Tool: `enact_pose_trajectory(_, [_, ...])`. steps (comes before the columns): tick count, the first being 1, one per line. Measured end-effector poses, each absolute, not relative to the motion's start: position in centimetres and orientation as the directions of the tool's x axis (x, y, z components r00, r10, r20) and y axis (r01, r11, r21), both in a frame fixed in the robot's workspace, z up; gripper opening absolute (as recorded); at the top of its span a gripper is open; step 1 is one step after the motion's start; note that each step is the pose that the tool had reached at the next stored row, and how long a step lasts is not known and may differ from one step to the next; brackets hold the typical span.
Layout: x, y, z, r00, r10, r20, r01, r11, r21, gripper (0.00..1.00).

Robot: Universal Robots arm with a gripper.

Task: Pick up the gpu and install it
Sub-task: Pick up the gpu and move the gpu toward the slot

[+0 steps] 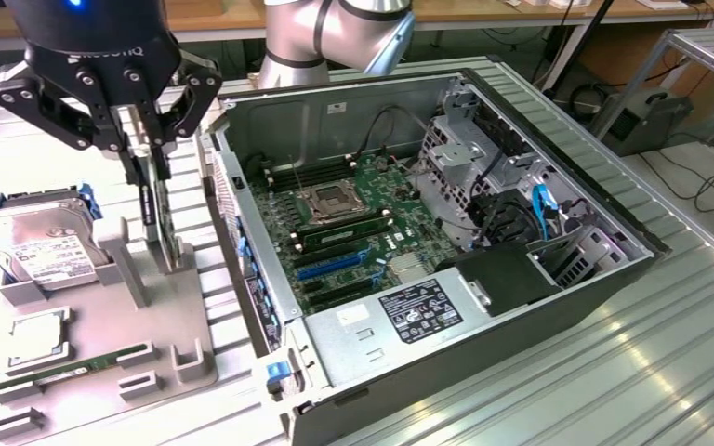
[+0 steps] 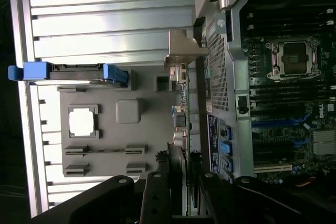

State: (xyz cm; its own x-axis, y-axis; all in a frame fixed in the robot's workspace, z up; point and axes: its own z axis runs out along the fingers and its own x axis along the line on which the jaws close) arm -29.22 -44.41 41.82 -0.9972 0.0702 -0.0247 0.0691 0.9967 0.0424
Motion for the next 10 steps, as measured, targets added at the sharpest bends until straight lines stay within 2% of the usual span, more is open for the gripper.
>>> enact_pose_trajectory(10, [-27.8, -44.4, 41.8, -0.997, 0.07, -0.025, 0.069, 0.997, 0.042, 0.26])
